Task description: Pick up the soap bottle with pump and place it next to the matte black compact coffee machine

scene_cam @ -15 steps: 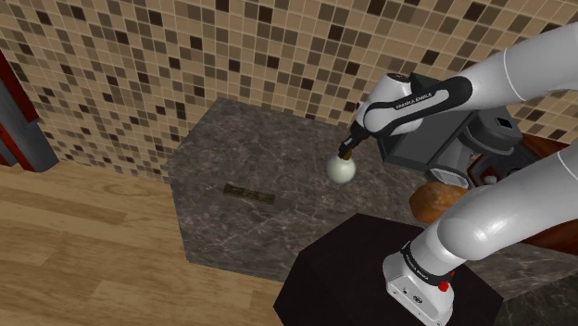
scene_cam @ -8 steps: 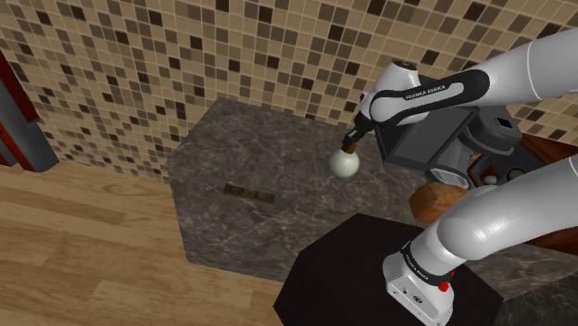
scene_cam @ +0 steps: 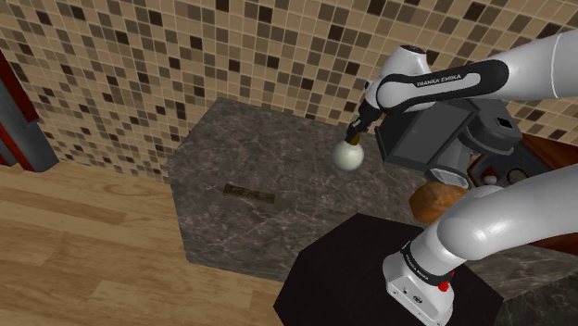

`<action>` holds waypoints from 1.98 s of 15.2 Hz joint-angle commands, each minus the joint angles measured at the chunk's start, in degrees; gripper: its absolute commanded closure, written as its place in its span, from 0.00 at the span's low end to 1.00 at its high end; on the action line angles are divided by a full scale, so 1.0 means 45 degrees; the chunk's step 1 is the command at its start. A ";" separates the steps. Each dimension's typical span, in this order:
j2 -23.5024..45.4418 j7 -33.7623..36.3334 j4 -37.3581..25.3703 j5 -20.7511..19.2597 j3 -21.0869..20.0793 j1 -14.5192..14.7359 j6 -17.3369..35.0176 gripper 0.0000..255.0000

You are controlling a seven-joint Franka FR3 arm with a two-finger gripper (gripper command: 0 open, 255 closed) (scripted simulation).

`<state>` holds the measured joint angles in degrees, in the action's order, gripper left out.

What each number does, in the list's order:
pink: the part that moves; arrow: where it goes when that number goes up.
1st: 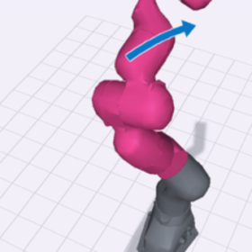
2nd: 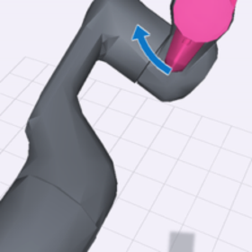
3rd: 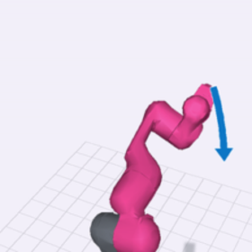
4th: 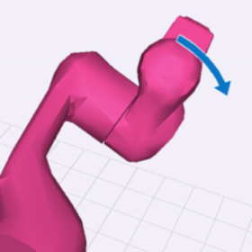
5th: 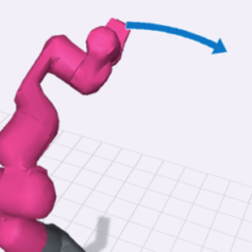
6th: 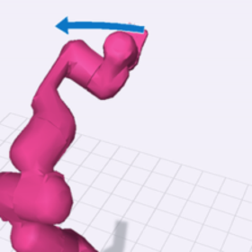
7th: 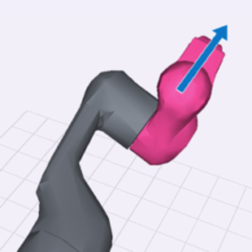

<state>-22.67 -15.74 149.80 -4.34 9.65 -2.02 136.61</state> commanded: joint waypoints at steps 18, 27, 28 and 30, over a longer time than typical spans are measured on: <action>-0.1312 0.0030 -0.2335 0.0039 -0.0223 -0.0007 -0.3642 1.00; -0.1497 0.0029 -0.3735 0.0094 -0.0312 0.0024 -0.5227 1.00; -0.1503 0.0028 -0.3902 0.0101 -0.0321 0.0028 -0.5399 1.00; -0.1504 0.0025 -0.4242 0.0114 -0.0338 0.0036 -0.5741 1.00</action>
<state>-29.54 -15.56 131.57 -3.85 8.12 -1.86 111.53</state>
